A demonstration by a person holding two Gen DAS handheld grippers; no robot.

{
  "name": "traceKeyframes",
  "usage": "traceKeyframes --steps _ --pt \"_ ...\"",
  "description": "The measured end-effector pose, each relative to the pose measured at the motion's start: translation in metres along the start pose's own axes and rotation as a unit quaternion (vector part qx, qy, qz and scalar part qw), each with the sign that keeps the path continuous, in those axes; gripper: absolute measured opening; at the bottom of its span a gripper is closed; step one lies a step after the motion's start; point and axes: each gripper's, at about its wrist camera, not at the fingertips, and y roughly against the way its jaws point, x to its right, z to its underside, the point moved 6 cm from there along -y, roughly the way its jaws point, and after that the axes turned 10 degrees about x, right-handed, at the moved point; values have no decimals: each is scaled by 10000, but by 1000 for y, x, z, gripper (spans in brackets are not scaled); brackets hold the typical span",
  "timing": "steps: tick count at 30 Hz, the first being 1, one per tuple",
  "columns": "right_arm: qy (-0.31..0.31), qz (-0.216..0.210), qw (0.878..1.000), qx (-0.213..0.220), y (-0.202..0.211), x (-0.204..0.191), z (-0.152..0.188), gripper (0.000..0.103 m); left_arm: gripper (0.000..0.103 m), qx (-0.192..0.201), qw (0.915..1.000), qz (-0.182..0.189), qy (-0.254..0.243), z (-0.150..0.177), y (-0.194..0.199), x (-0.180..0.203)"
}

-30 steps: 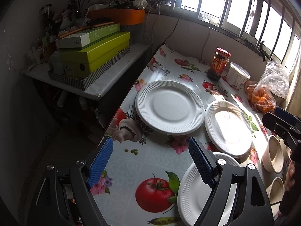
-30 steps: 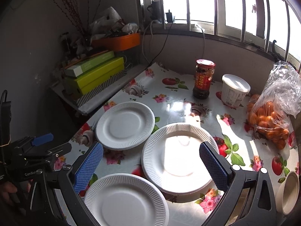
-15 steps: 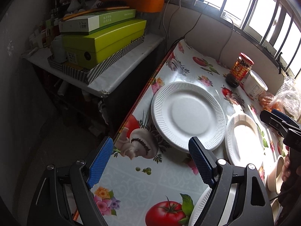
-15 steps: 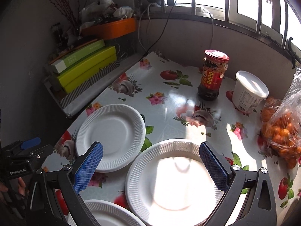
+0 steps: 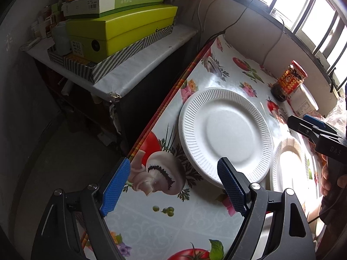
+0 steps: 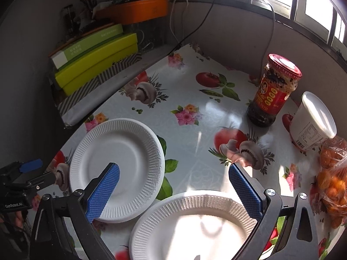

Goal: Organize plates and bowls

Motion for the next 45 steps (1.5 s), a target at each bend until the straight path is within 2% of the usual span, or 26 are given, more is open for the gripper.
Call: traceKeyframes --steps 5,7,15,16,18,25,28,33,37,41,45 --pt "-351 -261 9988 -215 -20 7 1 96 82 -116 9998 144 1 1 -13 7" --pt "-443 -289 9982 -271 -26 11 2 95 78 -164 9996 229 49 1 -16 8" --pt "-451 -468 9964 -542 -45 12 12 85 72 -292 9989 333 131 3 -26 19" --pt "-442 -500 9962 -561 -46 11 13 84 68 -320 9986 383 170 3 -27 20" --pt "-422 -569 9957 -591 -48 8 14 76 60 -358 9981 441 256 3 -29 21" --pt "-479 -661 9947 -625 -51 6 15 68 59 -372 9978 450 299 5 -32 23" --pt "-485 -679 9944 -653 -53 6 15 60 51 -382 9979 435 285 5 -33 23" --pt "-495 -793 9929 -735 -56 3 18 42 49 -388 9980 423 269 5 -35 23" --pt "-490 -836 9924 -755 -57 1 20 37 37 -391 9981 400 264 5 -37 22" --pt "-612 -901 9912 -747 -58 2 21 27 33 -379 9981 388 291 5 -37 21" --pt "-707 -943 9901 -763 -60 5 22 21 32 -366 9981 399 294 4 -37 20"
